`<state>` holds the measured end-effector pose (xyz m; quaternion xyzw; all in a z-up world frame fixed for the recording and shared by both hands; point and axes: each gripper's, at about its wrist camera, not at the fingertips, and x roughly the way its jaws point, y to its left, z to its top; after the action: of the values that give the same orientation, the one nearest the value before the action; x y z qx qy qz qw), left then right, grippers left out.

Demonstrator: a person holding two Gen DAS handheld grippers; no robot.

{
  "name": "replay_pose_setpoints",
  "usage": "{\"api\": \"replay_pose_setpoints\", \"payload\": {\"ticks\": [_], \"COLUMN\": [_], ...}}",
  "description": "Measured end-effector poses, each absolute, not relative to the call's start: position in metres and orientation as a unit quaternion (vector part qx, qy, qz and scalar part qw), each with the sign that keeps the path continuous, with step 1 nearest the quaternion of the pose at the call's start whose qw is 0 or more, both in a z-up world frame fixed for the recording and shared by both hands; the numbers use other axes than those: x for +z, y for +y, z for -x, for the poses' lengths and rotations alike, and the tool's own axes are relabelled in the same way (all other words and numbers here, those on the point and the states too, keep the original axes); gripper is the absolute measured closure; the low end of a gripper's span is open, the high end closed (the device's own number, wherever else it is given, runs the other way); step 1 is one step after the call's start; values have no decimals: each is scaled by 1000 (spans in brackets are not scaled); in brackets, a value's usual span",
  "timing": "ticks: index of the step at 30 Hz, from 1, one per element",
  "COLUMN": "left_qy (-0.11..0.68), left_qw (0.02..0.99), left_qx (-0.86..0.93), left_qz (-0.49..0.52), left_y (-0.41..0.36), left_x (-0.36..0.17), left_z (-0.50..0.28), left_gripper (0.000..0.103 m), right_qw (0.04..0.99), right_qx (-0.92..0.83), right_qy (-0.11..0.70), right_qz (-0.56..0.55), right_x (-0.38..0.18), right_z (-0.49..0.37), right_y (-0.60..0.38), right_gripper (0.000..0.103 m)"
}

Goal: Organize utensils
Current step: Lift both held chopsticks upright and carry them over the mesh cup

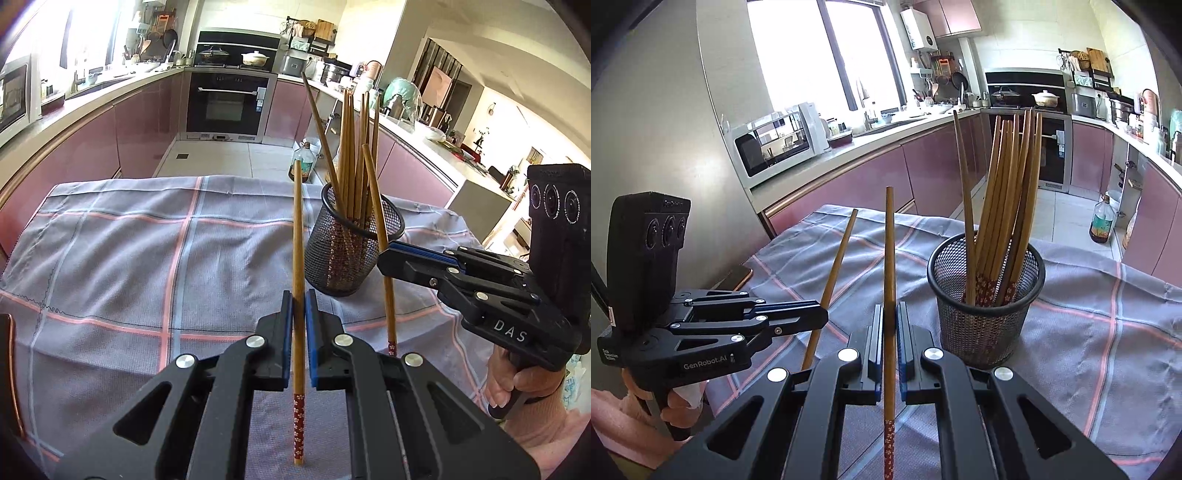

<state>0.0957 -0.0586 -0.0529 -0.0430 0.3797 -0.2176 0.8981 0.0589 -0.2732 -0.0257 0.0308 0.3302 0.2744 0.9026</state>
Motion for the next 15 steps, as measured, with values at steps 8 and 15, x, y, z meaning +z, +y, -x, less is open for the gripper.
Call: {"api": "replay_pose_setpoints", "payload": {"ticks": [8,15], "left_qy": [364,339], "left_qw": [902,908], "left_qx": [-228,-240], "left_qz": [52,52], "left_y": [-56,-61], "left_x": [-37,-16], "left_z": [-93,-94], "left_gripper": [96,96], "right_qw": [909,917], "right_qx": [274,271], "right_qy": [312,290], "right_qz": [-32,-30], "right_x": [-13,3], "right_z": [-59,-59], "right_y": [-277,-283], "right_gripper": [98,98]}}
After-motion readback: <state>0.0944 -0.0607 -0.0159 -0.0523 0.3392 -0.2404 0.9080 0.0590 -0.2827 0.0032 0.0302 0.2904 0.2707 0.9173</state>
